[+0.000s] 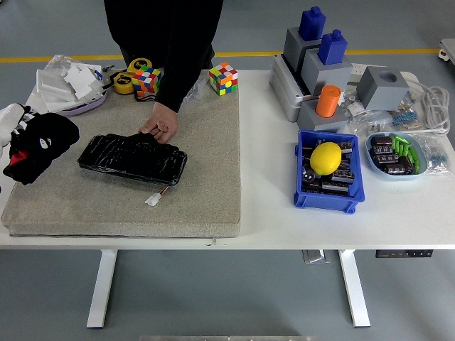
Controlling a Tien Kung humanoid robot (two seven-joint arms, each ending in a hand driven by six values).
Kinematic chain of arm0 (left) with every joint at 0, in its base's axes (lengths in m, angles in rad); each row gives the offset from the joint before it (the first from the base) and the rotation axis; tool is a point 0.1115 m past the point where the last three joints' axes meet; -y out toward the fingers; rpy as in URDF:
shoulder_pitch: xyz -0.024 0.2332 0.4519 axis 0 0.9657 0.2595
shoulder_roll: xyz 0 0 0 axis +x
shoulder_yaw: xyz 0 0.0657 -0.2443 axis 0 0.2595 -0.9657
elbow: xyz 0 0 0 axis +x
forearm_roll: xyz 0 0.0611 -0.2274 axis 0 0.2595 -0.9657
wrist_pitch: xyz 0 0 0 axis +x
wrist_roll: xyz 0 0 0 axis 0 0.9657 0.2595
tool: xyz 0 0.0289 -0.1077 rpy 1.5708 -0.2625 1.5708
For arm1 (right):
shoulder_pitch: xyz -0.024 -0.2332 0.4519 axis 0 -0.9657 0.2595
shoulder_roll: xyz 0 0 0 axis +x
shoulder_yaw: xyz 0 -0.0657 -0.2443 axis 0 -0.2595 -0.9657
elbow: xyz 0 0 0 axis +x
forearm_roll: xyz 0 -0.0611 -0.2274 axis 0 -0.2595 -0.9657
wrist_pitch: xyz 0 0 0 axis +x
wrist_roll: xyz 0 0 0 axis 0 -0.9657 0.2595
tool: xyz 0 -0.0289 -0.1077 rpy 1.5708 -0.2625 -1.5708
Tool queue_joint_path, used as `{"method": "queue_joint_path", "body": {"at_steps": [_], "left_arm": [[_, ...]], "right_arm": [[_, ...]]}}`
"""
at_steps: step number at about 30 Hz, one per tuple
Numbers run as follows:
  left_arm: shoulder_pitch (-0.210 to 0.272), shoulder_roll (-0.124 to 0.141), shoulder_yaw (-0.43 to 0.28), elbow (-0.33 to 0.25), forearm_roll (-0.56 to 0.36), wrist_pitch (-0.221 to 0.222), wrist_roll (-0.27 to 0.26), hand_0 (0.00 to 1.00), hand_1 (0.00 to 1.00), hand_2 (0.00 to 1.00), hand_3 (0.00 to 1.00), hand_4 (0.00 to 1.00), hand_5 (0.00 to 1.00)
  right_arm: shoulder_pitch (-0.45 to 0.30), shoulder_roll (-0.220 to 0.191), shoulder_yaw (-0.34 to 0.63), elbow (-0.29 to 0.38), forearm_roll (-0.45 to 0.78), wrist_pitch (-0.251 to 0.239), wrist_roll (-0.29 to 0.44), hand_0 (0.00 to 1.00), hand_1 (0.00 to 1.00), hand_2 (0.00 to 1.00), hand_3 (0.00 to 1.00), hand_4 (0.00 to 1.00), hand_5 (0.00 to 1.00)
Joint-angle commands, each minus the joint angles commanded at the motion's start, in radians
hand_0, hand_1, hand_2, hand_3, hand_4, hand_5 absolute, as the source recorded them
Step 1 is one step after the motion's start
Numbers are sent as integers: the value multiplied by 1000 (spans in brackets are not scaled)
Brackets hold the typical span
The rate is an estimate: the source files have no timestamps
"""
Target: Pick the rag up,wipe the panel,place it on the desk
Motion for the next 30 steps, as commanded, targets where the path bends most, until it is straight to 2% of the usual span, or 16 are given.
{"method": "queue_joint_path", "body": {"at_steps": [11,30], "left_arm": [[-46,-81,26,24,-8,-8,14,276,250,429,585,581,39],[-73,-151,51,2,17,-12,30,272,243,432,578,576,44]], "right_arm": [[-2,5,3,-1,3,2,4,730,673,684,610,998,558],[0,-4,2,-1,6,3,5,727,673,684,610,998,555]]}}
